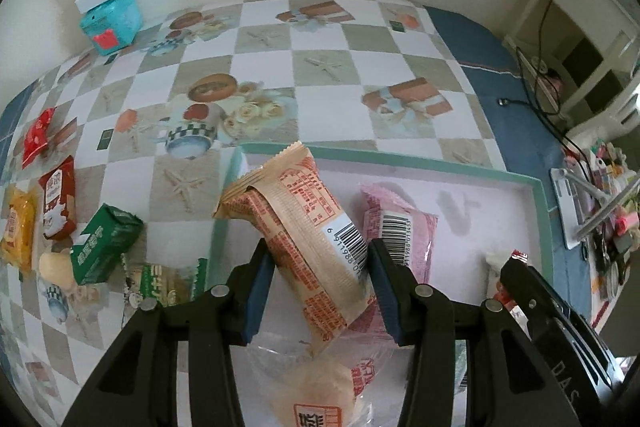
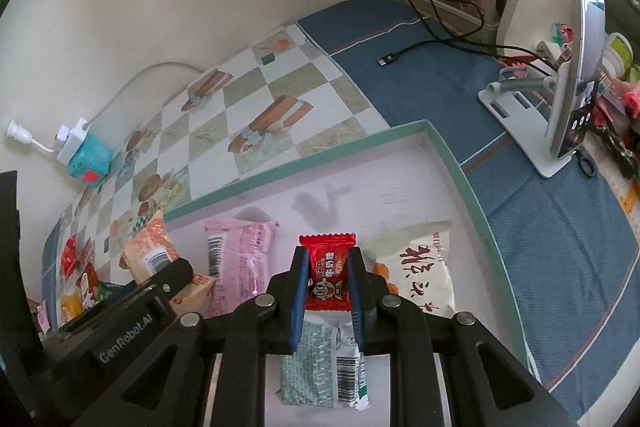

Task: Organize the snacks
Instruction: 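Open the left tool to drop the bread bag while the right tool releases the candy in the tray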

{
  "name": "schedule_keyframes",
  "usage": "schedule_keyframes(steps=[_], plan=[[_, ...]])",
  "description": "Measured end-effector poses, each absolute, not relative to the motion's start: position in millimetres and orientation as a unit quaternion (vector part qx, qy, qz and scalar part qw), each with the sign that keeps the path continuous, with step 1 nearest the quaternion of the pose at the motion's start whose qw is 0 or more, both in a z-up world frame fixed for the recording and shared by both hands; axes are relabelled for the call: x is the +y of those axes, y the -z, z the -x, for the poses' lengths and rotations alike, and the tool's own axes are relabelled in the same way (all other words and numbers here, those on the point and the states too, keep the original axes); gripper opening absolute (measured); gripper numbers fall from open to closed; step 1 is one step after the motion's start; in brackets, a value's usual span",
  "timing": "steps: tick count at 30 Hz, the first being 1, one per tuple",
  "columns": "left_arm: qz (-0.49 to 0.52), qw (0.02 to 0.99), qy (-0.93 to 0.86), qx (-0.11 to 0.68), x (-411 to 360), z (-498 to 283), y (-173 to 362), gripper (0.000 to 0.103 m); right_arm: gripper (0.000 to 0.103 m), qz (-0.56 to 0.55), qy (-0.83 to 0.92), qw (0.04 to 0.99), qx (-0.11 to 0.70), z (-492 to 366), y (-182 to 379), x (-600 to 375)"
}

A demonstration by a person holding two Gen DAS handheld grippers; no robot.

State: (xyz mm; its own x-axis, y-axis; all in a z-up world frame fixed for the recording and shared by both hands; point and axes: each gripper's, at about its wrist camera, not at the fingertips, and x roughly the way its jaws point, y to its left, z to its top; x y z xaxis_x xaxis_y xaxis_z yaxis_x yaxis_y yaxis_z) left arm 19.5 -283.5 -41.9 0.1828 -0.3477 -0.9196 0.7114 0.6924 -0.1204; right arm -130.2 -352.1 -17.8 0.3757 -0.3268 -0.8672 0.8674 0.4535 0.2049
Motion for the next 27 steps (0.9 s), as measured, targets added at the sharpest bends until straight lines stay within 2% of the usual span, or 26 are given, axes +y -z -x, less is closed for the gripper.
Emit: schedule_keyframes(steps=[8, 10, 15, 24, 26, 27], plan=[[-0.173, 0.755, 0.336, 0.536, -280, -24, 43, 0.051, 0.021, -0.342, 0.398, 0.750, 0.403, 132, 21, -355], [-0.169, 0.753, 0.332, 0.542, -278, -27, 43, 0.063, 0.022, -0.340, 0.397, 0.750, 0.406, 132, 21, -354], [-0.173, 0.758, 0.328, 0.537, -274, -27, 34, 0.076, 0.022, -0.337, 0.400, 0.748, 0.409, 133, 20, -353], [-0.176, 0.769, 0.296, 0.538, -261, -34, 20, 0.077, 0.022, -0.336, 0.399, 0.744, 0.418, 133, 20, -354], [-0.177, 0.773, 0.287, 0.538, -258, -37, 19, 0.081, 0.030, -0.333, 0.403, 0.741, 0.422, 133, 21, -355], [-0.179, 0.775, 0.282, 0.537, -256, -38, 18, 0.089, 0.035, -0.333, 0.405, 0.739, 0.424, 134, 22, -355]])
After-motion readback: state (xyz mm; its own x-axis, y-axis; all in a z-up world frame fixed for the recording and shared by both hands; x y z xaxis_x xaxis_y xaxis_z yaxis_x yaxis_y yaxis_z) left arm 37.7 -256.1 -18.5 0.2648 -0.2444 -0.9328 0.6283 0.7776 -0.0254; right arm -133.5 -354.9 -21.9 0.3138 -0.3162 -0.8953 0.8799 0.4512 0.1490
